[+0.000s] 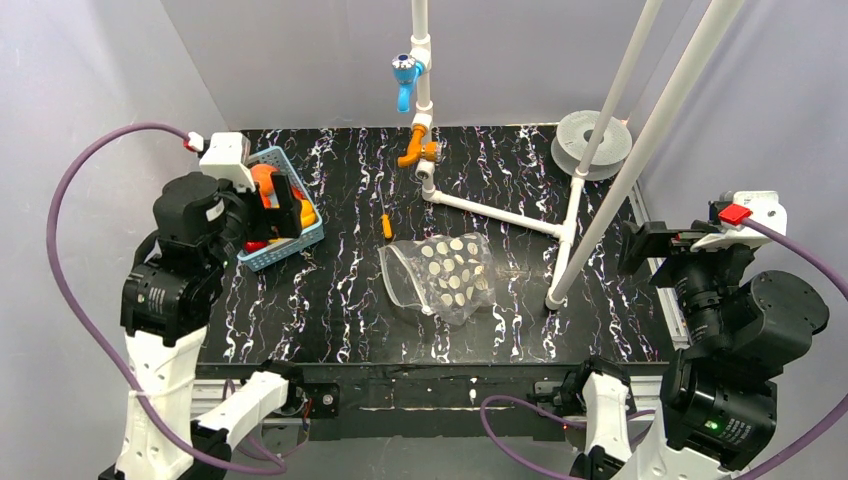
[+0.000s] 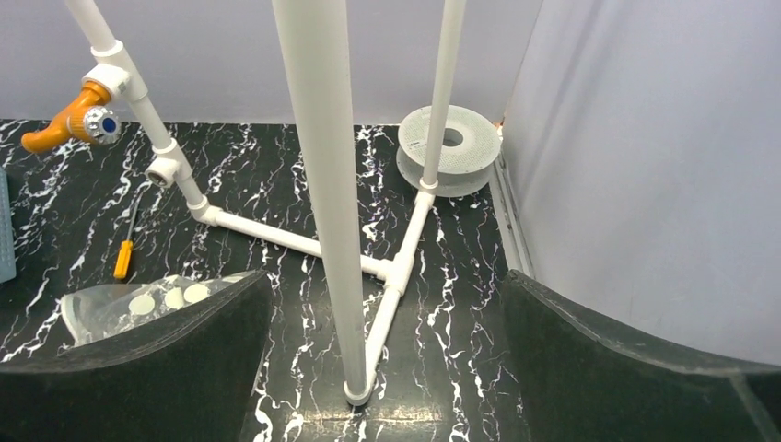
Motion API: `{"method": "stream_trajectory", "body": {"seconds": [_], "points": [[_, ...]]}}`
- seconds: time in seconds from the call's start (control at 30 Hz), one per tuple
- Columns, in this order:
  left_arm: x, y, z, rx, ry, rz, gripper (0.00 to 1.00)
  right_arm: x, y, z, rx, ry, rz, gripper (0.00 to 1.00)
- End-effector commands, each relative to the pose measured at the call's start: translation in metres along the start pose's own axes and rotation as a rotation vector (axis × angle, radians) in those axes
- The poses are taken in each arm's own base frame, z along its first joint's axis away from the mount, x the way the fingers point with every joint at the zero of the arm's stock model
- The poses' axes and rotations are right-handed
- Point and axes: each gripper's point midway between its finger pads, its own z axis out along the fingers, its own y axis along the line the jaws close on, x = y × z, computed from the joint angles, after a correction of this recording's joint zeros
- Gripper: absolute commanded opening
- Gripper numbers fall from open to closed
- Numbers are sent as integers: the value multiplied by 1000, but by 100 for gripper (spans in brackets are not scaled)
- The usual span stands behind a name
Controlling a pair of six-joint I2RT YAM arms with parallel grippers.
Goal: Open the zip-top bag and remove the fake food
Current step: Reset both arms
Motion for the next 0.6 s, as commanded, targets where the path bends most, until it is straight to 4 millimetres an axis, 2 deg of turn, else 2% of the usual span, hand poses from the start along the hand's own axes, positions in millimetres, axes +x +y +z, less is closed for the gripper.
{"method": "stream_trajectory", "body": {"seconds": [0.0,0.57], "points": [[-1,18,-18,-83,-47,53,98,-10,-7,7,30,-33,-7,98],[10,17,-28,-52,-72,76,98,7,-5,7,32,-11,6,98]]}}
